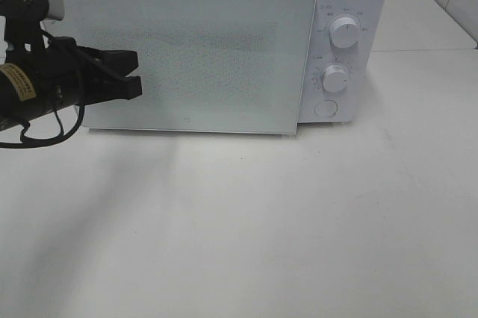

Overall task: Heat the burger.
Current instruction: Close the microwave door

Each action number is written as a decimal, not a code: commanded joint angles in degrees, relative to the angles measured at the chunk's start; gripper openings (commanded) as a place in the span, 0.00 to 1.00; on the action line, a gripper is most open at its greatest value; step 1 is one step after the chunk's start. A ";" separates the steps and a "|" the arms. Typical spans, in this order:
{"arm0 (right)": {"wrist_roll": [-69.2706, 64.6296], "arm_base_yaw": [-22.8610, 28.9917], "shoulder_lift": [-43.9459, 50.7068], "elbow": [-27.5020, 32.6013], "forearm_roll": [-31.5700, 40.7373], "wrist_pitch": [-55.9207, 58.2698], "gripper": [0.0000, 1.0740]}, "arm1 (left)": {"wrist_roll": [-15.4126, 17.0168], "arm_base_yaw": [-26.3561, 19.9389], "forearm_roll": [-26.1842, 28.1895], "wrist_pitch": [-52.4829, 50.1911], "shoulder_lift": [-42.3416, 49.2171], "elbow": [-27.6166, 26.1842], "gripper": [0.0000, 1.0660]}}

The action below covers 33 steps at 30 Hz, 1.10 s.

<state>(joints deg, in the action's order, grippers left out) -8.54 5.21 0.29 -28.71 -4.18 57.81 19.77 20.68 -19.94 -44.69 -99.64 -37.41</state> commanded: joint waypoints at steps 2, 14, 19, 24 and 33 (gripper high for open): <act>0.17 -0.40 1.55 0.06 -0.11 -0.46 0.70 | 0.00 1.72 1.72 1.55 -0.46 -2.23 0.00; 0.17 -0.40 1.55 0.06 -0.11 -0.46 0.70 | -1.15 8.14 6.25 6.02 -6.88 -12.38 0.00; 0.17 -0.40 1.55 0.06 -0.11 -0.46 0.70 | -1.15 9.63 8.14 7.85 -9.34 -16.33 0.00; 0.17 -0.40 1.55 0.06 -0.11 -0.46 0.70 | -1.38 11.06 8.14 11.63 -11.12 -21.26 0.00; 0.17 -0.40 1.55 0.06 -0.11 -0.46 0.70 | -1.32 12.61 8.19 14.04 -14.90 -28.71 0.00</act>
<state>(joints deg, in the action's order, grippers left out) -8.54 5.21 0.29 -28.71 -4.18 57.81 18.28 33.98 -15.87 -29.91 -113.79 -62.97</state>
